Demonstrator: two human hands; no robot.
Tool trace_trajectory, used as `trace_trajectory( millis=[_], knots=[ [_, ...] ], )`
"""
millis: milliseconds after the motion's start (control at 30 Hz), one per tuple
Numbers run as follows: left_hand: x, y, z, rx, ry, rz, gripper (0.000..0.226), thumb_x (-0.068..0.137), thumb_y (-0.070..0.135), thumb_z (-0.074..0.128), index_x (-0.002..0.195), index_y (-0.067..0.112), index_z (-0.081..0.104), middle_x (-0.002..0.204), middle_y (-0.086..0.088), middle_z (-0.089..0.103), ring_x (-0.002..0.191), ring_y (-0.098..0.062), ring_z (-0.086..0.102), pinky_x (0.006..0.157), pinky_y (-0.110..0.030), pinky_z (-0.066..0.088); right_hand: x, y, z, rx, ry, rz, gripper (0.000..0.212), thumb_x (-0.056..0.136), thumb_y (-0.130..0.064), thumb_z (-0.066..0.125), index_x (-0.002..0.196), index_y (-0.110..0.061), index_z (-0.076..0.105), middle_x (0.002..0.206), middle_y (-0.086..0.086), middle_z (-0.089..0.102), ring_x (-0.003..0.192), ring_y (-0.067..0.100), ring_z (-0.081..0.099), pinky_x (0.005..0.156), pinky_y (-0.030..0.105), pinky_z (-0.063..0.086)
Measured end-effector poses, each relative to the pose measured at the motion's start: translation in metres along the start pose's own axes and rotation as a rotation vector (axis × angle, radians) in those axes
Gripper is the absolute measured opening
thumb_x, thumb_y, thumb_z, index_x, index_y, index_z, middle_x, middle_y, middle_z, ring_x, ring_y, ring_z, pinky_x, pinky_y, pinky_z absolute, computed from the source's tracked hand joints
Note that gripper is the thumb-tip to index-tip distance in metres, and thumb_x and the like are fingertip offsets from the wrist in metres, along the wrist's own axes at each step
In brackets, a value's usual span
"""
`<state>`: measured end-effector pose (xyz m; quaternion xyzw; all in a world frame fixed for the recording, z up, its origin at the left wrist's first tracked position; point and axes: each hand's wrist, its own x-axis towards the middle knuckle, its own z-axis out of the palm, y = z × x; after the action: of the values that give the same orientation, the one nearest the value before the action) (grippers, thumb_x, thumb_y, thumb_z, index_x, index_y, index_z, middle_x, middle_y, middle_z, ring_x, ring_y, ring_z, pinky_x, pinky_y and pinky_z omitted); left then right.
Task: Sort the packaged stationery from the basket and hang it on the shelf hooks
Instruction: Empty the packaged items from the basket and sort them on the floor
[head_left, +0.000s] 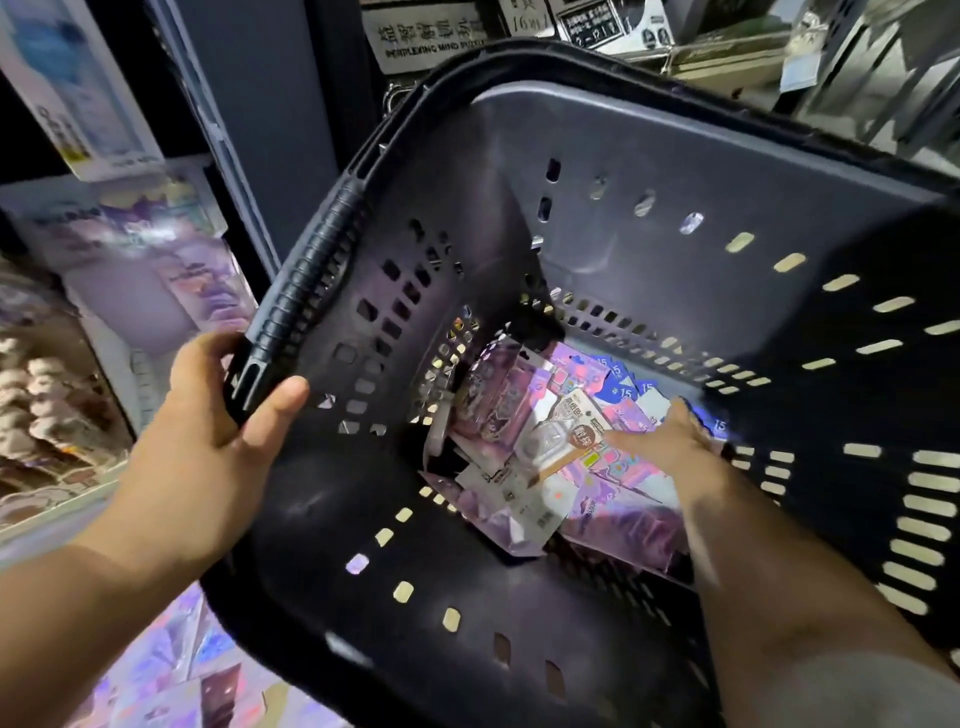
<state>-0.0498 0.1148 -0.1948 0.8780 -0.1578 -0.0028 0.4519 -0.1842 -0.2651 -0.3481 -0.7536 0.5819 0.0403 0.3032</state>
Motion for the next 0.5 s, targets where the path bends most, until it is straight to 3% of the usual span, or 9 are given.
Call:
trace_trajectory(
  millis=[167, 300, 367, 500],
  knots=[
    [0.006, -0.003, 0.003, -0.031, 0.026, 0.024, 0.065, 0.071, 0.070, 0.051, 0.125, 0.034, 0.041, 0.100, 0.008, 0.057, 0.094, -0.025, 0.056, 0.093, -0.049, 0.047, 0.006, -0.013, 0.002, -0.145, 0.032, 0.043, 0.119, 0.053, -0.089, 0.059, 0.146, -0.023, 0.023, 0.148, 0.012, 0.039, 0.137, 0.034, 0.035, 0.100, 0.042, 0.031],
    [0.006, -0.009, 0.003, -0.046, 0.041, 0.054, 0.060, 0.067, 0.088, 0.047, 0.113, 0.050, 0.043, 0.095, 0.029, 0.057, 0.092, -0.016, 0.055, 0.091, -0.053, 0.048, 0.012, -0.027, 0.003, -0.251, 0.000, 0.080, 0.114, 0.060, -0.094, 0.045, 0.143, -0.016, 0.038, 0.148, 0.015, 0.039, 0.136, 0.034, 0.036, 0.108, 0.044, 0.029],
    [0.005, -0.013, 0.003, -0.057, 0.037, 0.065, 0.059, 0.065, 0.092, 0.045, 0.112, 0.055, 0.039, 0.098, 0.042, 0.055, 0.093, -0.011, 0.056, 0.090, -0.054, 0.049, 0.019, -0.028, 0.006, -0.224, 0.003, 0.042, 0.118, 0.053, -0.092, 0.054, 0.141, -0.013, 0.042, 0.145, 0.015, 0.041, 0.131, 0.035, 0.042, 0.104, 0.043, 0.039],
    [0.003, -0.013, 0.003, -0.047, 0.050, 0.097, 0.049, 0.068, 0.088, 0.048, 0.107, 0.060, 0.039, 0.098, 0.049, 0.051, 0.089, -0.004, 0.052, 0.086, -0.050, 0.048, 0.029, -0.038, 0.010, -0.010, 0.001, 0.001, 0.129, 0.045, -0.072, 0.081, 0.147, -0.015, 0.028, 0.152, 0.012, 0.033, 0.136, 0.035, 0.038, 0.106, 0.047, 0.039]
  ],
)
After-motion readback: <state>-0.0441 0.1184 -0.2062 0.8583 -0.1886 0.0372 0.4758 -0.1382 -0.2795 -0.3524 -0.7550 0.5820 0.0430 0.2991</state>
